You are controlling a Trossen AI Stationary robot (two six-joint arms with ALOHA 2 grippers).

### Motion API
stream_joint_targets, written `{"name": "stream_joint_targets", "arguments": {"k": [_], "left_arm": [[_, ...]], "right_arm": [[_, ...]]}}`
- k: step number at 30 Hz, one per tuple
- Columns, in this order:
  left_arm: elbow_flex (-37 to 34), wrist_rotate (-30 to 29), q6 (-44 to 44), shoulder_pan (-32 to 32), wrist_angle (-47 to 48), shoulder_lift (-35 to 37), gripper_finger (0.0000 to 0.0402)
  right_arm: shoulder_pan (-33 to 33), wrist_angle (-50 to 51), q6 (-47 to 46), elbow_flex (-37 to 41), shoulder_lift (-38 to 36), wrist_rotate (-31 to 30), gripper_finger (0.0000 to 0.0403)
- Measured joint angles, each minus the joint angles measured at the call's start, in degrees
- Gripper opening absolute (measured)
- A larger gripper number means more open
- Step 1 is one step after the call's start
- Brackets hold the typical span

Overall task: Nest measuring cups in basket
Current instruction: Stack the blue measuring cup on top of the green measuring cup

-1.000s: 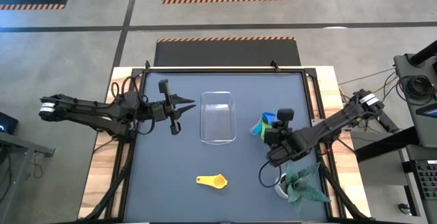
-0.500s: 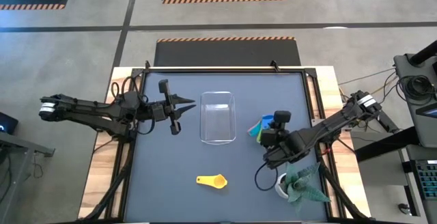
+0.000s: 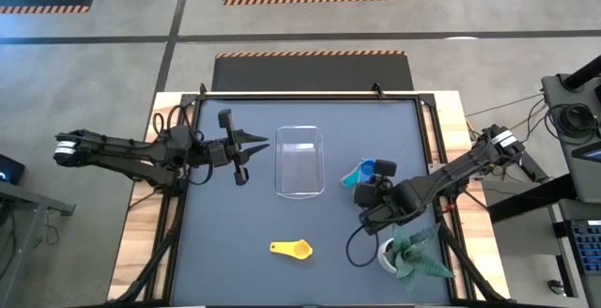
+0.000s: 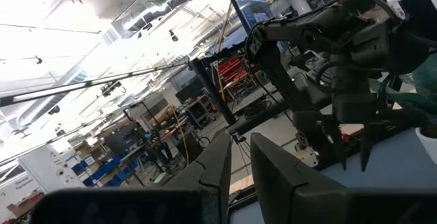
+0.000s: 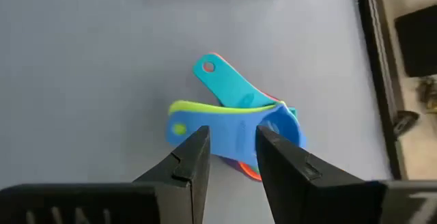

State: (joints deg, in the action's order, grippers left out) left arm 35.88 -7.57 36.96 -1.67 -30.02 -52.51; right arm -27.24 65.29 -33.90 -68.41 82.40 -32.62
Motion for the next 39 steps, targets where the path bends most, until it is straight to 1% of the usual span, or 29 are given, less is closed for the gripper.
{"name": "stream_joint_targets", "arguments": {"k": [6,9,11,12,15,17,21,24,28,35,39], "left_arm": [[0.0,0.02,-0.11,0.0,-0.15,0.0,0.0039],[0.0,0.04,-0.46,0.0,-0.15,-0.02,0.0039],[-0.02,0.56,-1.2,0.0,-0.23,-0.17,0.0039],[0.0,1.25,-1.47,0.0,-0.31,-0.43,0.0038],[1.28,3.37,-2.76,-0.04,-0.18,-3.05,0.0038],[4.11,4.35,-4.02,-0.07,1.04,-6.45,0.0038],[11.73,4.01,-4.54,-0.17,10.32,-14.18,0.0038],[16.64,3.94,-5.92,-0.17,14.52,-18.88,0.0038],[21.08,3.84,-6.62,-0.17,17.08,-24.94,0.0038],[32.72,3.69,-6.22,-0.02,27.83,-36.01,0.0038],[39.2,3.69,-6.09,0.0,32.22,-43.2,0.0038]], "right_arm": [[0.0,0.04,-2.74,-0.6,-0.1,0.1,0.0107],[0.01,0.59,-3.2,-2.03,-0.52,0.1,0.0106],[0.5,0.84,-5.28,-3.16,-1.25,0.19,0.0102],[1.23,0.95,-6.8,-3.62,-1.79,1.03,0.0099],[4.66,1.01,-9.37,-3.57,-4.4,6.88,0.0082],[5.85,0.78,-8.37,-2.19,-6.13,7.04,0.0067],[8.44,-0.61,-4.05,2.37,-9.54,7.83,0.0034],[10.73,-3.05,-1.49,7.53,-12.18,10.18,0.0013],[12.82,-8.63,1.33,15.06,-14.72,15.09,0.0009],[16.57,-21.39,6.19,25.43,-20.43,19.24,0.0009],[16.77,-24.98,7.59,28.44,-23.26,19.7,0.0009]]}}
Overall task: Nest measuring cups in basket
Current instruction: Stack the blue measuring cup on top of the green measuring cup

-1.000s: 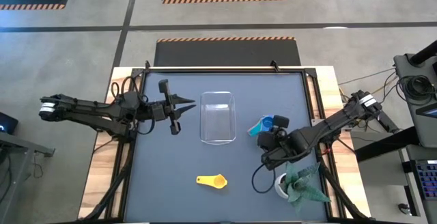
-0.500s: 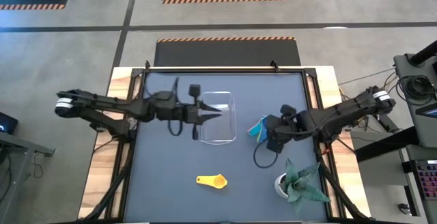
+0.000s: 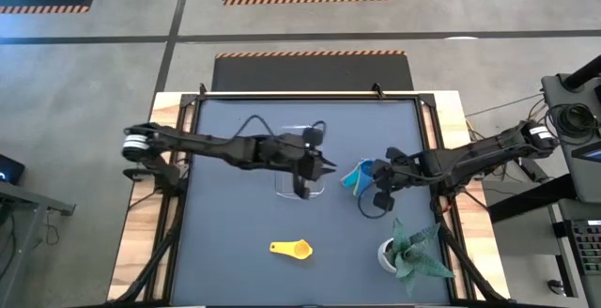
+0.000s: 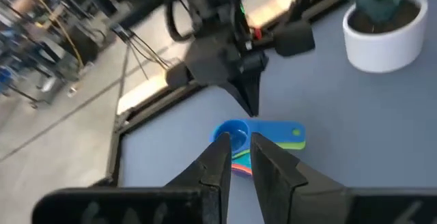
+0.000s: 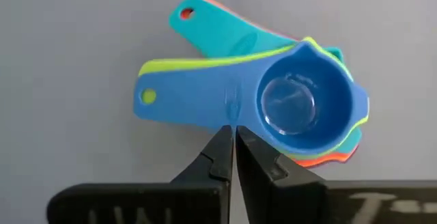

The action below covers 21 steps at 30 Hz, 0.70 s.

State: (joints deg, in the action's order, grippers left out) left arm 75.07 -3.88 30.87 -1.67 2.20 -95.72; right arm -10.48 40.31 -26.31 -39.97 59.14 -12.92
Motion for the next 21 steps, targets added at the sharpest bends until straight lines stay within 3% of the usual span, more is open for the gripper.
{"name": "stream_joint_targets", "arguments": {"k": [9,21], "left_arm": [[10.3,-0.15,-1.61,0.61,5.69,-12.56,0.0038],[18.05,-5.84,-9.25,1.34,10.18,-22.09,0.0038]], "right_arm": [[0.0,-0.16,0.27,1.74,-3.2,2.46,0.0009],[0.02,-4.37,1.56,4.0,0.92,2.87,0.0009]]}}
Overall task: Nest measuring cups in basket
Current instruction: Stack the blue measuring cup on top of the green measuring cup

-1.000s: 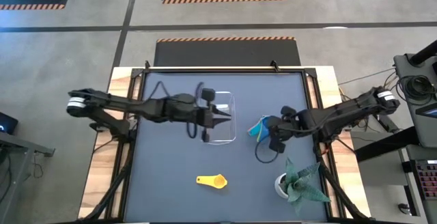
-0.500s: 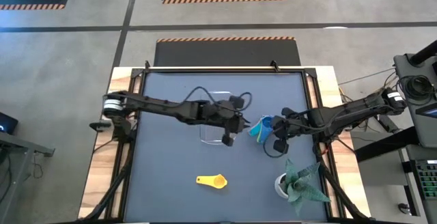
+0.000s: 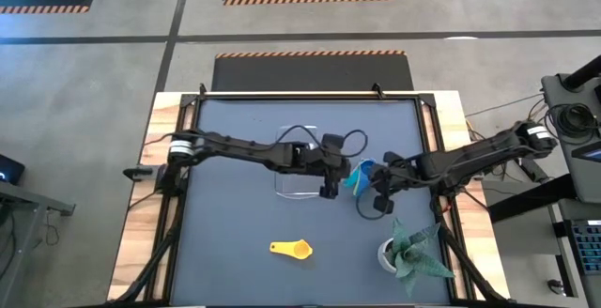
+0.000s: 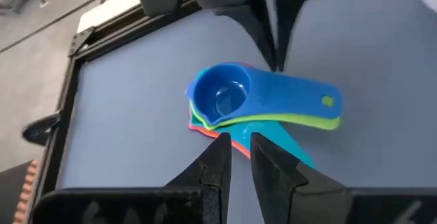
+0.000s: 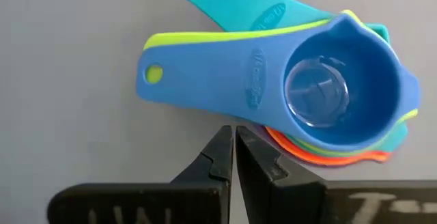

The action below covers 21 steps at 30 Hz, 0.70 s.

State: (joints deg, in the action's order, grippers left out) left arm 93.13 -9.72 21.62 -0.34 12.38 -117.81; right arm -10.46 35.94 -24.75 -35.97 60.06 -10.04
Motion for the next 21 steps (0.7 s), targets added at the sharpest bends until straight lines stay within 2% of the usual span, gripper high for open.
{"name": "stream_joint_targets", "arguments": {"k": [3,14,21], "left_arm": [[0.21,-1.76,-0.2,0.29,0.86,-0.72,0.0038],[-0.11,-1.7,-0.47,0.37,1.62,-1.1,0.0038],[-0.29,-0.78,-7.76,0.37,-2.29,-1.1,0.0038]], "right_arm": [[0.0,-0.63,0.08,0.0,1.08,0.0,0.0009],[0.0,-2.49,0.5,0.0,4.42,0.0,0.0009],[0.0,-3.57,1.42,0.0,4.55,0.02,0.0009]]}}
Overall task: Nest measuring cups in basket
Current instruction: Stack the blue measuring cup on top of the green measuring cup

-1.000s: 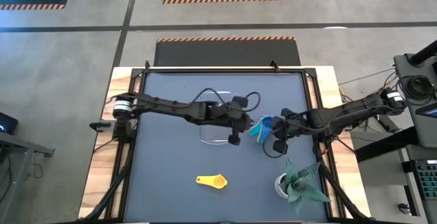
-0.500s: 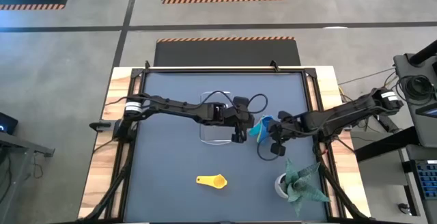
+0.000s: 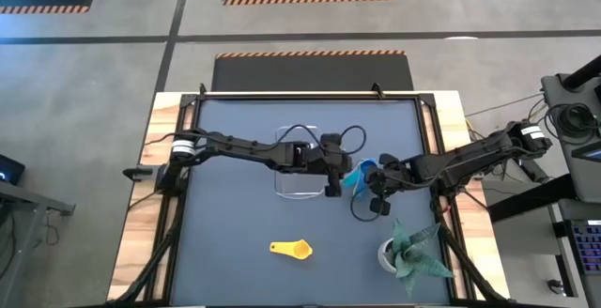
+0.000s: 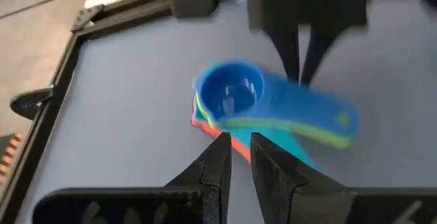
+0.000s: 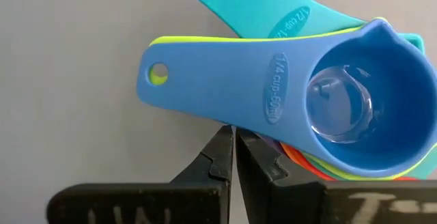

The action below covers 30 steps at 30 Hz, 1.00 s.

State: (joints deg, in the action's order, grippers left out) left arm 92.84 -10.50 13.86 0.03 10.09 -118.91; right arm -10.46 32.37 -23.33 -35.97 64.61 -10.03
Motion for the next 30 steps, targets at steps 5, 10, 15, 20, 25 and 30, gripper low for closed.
{"name": "stream_joint_targets", "arguments": {"k": [5,10,15,20,25,30], "left_arm": [[0.0,0.15,-8.56,-0.35,-3.18,0.0,0.0038],[-0.06,0.15,-13.52,-1.16,-3.85,-0.96,0.0038],[1.35,-0.53,-15.42,-1.15,-4.49,-4.08,0.0038],[8.4,-2.89,-14.68,-0.96,4.37,-8.45,0.0038],[13.76,-9.3,-13.19,-1.05,13.9,-10.95,0.0038],[14.38,-10.11,-12.93,-0.95,14.18,-11.08,0.0038]], "right_arm": [[0.0,-0.12,0.02,0.0,-0.04,-0.02,0.0009],[0.0,-0.1,0.3,0.0,-0.04,0.01,0.0009],[-0.01,-0.49,0.68,0.0,-0.02,0.0,0.0009],[-0.01,-1.11,0.82,0.0,0.04,0.01,0.0009],[0.0,-1.0,0.85,0.0,0.49,0.16,0.0009],[0.0,-2.43,1.3,0.0,0.82,0.03,0.0009]]}}
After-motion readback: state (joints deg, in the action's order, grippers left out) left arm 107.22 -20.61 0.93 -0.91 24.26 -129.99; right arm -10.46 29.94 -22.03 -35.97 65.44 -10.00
